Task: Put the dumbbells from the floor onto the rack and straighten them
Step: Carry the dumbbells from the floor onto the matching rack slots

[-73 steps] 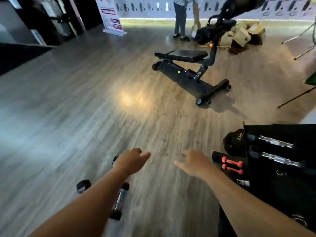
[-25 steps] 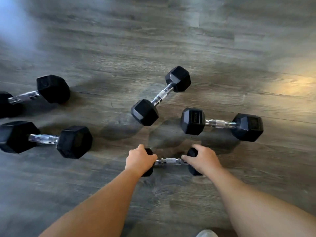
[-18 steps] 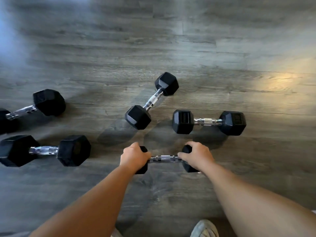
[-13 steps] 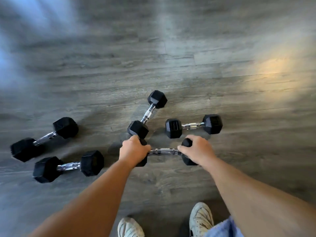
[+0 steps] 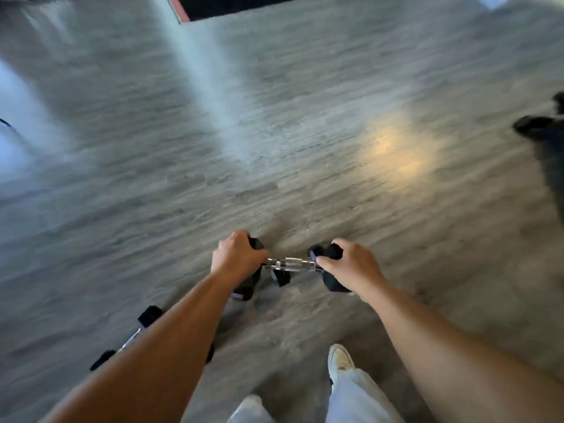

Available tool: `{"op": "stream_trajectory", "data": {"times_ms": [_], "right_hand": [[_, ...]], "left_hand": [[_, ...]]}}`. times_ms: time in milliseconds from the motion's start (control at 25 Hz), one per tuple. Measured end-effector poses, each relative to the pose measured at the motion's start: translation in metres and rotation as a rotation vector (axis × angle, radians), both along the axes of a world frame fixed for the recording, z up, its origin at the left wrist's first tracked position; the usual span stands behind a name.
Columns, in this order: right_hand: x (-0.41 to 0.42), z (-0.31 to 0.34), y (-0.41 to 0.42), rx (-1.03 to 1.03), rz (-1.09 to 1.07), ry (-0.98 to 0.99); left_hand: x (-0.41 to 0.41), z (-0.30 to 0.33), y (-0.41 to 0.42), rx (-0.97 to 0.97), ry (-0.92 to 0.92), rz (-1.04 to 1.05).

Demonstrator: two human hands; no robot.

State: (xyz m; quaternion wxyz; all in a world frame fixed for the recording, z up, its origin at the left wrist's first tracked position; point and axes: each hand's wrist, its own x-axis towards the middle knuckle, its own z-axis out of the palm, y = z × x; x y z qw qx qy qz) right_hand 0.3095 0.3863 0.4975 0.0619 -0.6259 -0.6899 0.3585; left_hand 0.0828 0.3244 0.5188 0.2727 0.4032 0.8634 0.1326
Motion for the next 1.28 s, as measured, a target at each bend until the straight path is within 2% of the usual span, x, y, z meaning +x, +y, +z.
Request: {"op": "stream_trajectory", "data": {"times_ms": [200, 360, 560, 760, 1040, 1280], "right_hand": [[0.030, 0.050, -0.079, 0.099, -0.278, 0.032], [0.070, 0.082, -0.161, 0.156, -0.554, 0.029], [0.133, 0.101, -0.276, 0.141, -0.893, 0.080], [0.209, 0.107, -0.409, 0.171, -1.211, 0.029], [0.290, 0.106, -0.599, 0.046, -1.451, -0.097], [0.331, 0.081, -0.714, -0.103, -1.571, -0.156]], "left_hand": [[0.021, 0.051, -0.010, 0.105, -0.021, -0.321], [0.068, 0.079, -0.031, 0.146, -0.084, -0.581], [0.164, 0.100, -0.075, 0.130, -0.145, -0.918], [0.289, 0.105, -0.163, 0.139, -0.176, -1.187], [0.416, 0.068, -0.322, -0.032, -0.282, -1.379], [0.471, 0.024, -0.434, -0.149, -0.279, -1.447]]}}
